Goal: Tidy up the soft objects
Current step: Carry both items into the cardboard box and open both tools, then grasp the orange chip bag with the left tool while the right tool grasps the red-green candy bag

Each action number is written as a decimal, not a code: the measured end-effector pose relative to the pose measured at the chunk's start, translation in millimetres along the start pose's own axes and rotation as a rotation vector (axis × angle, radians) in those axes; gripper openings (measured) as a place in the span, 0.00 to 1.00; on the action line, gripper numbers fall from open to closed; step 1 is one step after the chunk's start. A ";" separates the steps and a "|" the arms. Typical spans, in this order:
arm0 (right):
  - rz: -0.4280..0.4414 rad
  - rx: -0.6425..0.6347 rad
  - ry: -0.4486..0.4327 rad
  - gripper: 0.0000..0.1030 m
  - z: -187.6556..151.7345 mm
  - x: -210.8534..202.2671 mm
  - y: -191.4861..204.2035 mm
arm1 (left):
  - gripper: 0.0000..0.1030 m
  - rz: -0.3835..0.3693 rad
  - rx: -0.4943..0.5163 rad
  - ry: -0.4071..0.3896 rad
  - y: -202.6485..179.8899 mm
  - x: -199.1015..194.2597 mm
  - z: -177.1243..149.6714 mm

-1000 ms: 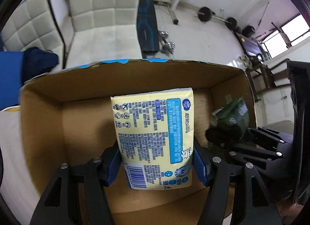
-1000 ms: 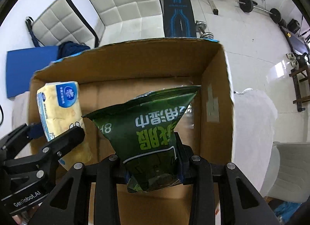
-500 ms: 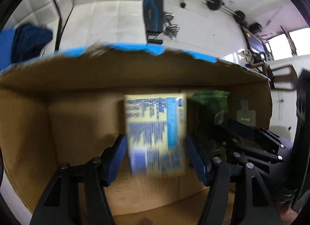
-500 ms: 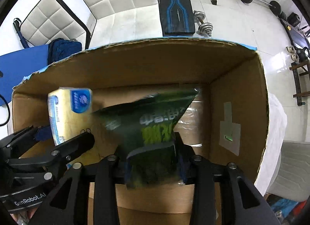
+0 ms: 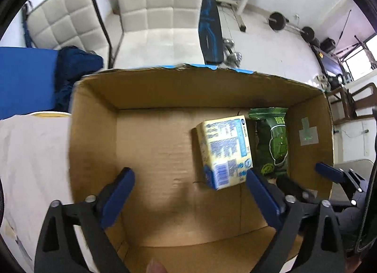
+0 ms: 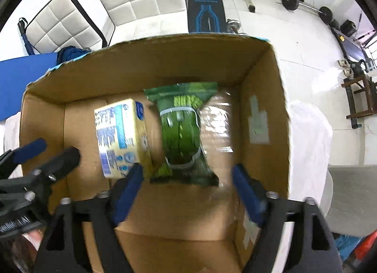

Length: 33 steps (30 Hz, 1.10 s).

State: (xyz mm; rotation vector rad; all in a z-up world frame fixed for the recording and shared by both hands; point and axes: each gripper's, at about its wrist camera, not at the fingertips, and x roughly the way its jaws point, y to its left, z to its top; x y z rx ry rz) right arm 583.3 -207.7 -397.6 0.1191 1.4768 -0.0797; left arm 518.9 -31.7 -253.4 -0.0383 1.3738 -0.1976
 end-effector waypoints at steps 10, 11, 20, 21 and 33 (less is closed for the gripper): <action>-0.075 -0.046 -0.168 1.00 -56.7 -64.5 14.8 | 1.00 0.078 0.072 -0.200 -16.1 -70.5 -44.6; -0.078 -0.051 -0.182 1.00 -59.7 -69.8 16.8 | 1.00 0.085 0.077 -0.217 -18.2 -78.9 -49.2; -0.063 -0.027 -0.277 1.00 -107.7 -141.2 22.6 | 1.00 0.115 0.067 -0.333 -24.4 -148.7 -83.3; -0.062 -0.024 -0.282 1.00 -112.8 -149.5 24.5 | 1.00 0.112 0.069 -0.342 -25.3 -155.6 -88.1; -0.021 0.035 -0.313 1.00 -184.8 -206.7 4.7 | 1.00 0.053 -0.026 -0.340 1.8 -183.7 -149.9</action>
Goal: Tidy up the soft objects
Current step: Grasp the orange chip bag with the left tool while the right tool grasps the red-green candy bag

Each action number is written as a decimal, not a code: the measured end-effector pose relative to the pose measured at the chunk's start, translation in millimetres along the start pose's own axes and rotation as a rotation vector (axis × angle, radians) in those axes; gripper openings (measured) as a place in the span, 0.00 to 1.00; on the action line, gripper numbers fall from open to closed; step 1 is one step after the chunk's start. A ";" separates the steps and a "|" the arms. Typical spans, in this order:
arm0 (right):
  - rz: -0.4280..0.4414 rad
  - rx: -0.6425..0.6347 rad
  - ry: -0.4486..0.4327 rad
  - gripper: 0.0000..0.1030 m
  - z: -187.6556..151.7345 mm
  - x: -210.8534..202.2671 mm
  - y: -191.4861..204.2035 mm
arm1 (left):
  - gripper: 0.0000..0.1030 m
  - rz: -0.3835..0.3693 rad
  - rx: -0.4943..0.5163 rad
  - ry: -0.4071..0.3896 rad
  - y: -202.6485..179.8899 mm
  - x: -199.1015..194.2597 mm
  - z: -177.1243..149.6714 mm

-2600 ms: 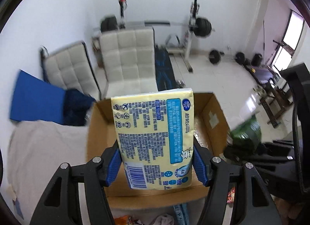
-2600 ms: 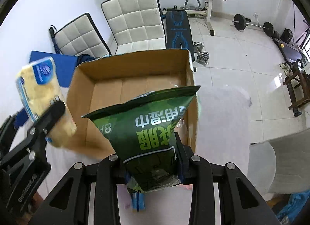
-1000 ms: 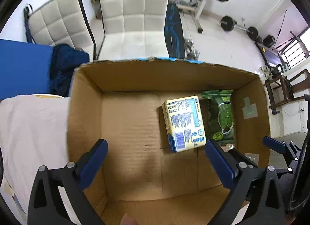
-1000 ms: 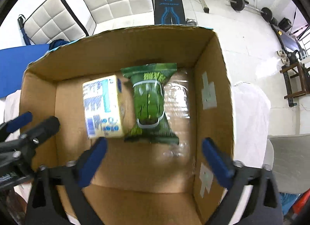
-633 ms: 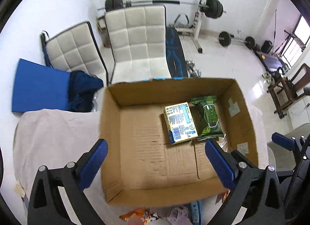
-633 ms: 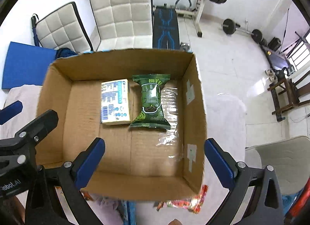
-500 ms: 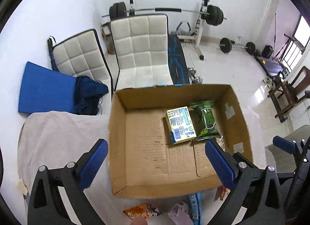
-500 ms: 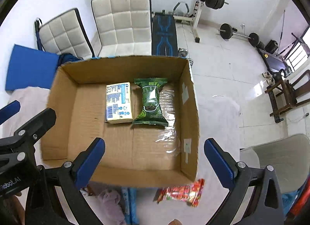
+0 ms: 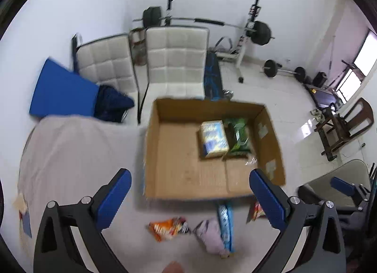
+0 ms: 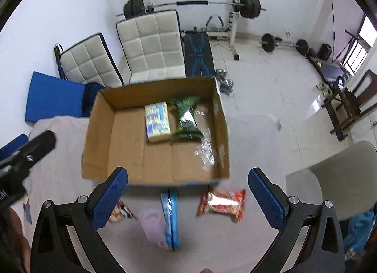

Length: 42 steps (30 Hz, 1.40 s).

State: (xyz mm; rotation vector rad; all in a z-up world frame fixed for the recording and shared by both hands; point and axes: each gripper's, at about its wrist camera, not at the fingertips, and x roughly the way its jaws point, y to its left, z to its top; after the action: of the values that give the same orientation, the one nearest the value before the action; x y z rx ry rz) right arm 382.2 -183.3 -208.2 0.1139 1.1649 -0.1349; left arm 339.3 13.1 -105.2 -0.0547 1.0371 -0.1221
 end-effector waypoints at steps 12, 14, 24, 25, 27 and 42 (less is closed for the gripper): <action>-0.059 -0.143 0.285 1.00 -65.1 133.8 -54.3 | 1.00 0.143 0.019 0.370 20.3 132.1 -100.2; -0.075 -0.239 0.321 1.00 -69.3 160.8 -53.5 | 1.00 0.159 0.054 0.393 15.1 147.2 -111.1; -0.033 -0.596 0.450 1.00 -91.3 240.1 -47.6 | 1.00 0.164 0.094 0.463 11.1 171.1 -138.0; -0.022 -0.595 0.452 0.99 -93.0 241.1 -47.6 | 1.00 0.160 0.096 0.468 12.9 170.6 -140.0; -0.027 -0.589 0.461 0.84 -98.1 239.2 -46.3 | 1.00 0.159 0.108 0.467 15.9 167.9 -143.7; 0.067 -0.165 0.605 0.68 -126.9 238.4 -51.0 | 1.00 0.238 0.547 0.540 -16.7 229.0 -163.4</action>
State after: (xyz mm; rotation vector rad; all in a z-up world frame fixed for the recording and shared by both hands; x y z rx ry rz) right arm 351.2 -224.5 -478.2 0.0468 1.7683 0.0627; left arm 312.5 -30.4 -382.4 0.6263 1.5057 -0.2065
